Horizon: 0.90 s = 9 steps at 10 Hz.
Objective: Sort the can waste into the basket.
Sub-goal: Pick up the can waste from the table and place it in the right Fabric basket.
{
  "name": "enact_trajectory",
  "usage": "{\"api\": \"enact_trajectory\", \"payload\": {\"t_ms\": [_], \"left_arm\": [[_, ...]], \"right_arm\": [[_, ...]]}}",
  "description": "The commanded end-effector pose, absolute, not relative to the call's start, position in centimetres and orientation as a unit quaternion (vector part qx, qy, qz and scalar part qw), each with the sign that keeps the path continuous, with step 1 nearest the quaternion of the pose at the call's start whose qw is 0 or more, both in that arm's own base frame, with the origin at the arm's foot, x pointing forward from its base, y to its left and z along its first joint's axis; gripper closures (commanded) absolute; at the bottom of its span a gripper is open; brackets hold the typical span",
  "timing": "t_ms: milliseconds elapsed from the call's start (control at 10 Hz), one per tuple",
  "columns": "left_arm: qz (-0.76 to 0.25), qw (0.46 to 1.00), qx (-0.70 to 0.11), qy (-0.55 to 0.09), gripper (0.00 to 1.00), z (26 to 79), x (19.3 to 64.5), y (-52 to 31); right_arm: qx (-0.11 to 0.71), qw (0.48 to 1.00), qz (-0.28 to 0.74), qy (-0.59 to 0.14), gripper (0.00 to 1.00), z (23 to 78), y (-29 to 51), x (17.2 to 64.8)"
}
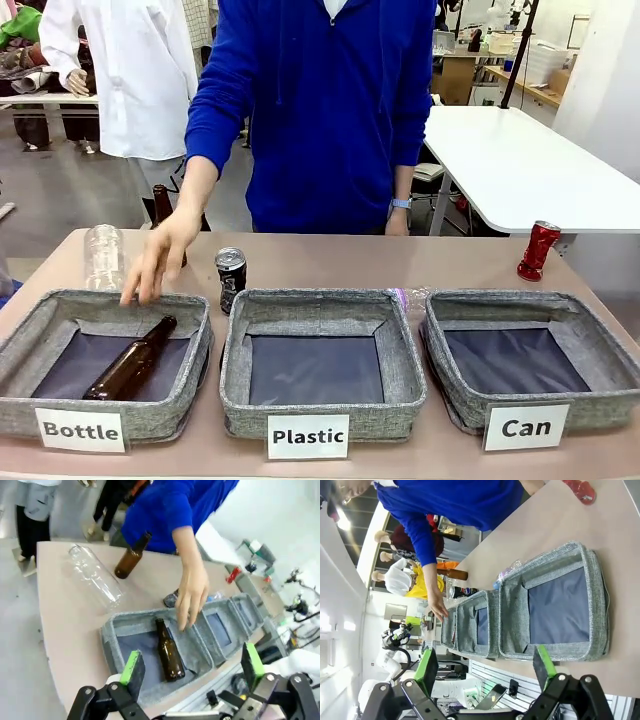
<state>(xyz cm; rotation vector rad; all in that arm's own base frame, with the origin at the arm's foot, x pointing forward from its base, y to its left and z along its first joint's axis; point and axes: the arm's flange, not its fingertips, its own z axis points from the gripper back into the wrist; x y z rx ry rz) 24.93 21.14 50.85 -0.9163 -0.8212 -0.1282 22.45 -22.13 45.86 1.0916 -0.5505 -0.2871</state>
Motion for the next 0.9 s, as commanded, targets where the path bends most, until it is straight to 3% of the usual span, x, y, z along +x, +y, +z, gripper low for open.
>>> {"api": "enact_trajectory", "payload": {"t_ms": [0,300,400,700,800], "left_arm": [[-0.143,0.836,-0.417,-0.326,0.00,50.9,31.5,14.2],[-0.263,0.845,-0.400,-0.237,0.00,47.1,39.1,3.9],[-0.281,0.847,-0.352,-0.282,0.00,45.2,41.2,0.0],[-0.395,0.775,-0.400,-0.288,0.00,41.4,44.6,-7.0],[-0.373,0.791,-0.393,-0.284,0.00,41.4,45.1,-7.9]], "right_arm": [[0.516,0.803,-0.124,-0.271,0.00,45.9,-22.2,22.6],[0.516,0.803,-0.124,-0.271,0.00,45.9,-22.2,22.6],[0.516,0.803,-0.124,-0.271,0.00,45.9,-22.2,22.6],[0.516,0.803,-0.124,-0.271,0.00,45.9,-22.2,22.6],[0.516,0.803,-0.124,-0.271,0.00,45.9,-22.2,22.6]]}}
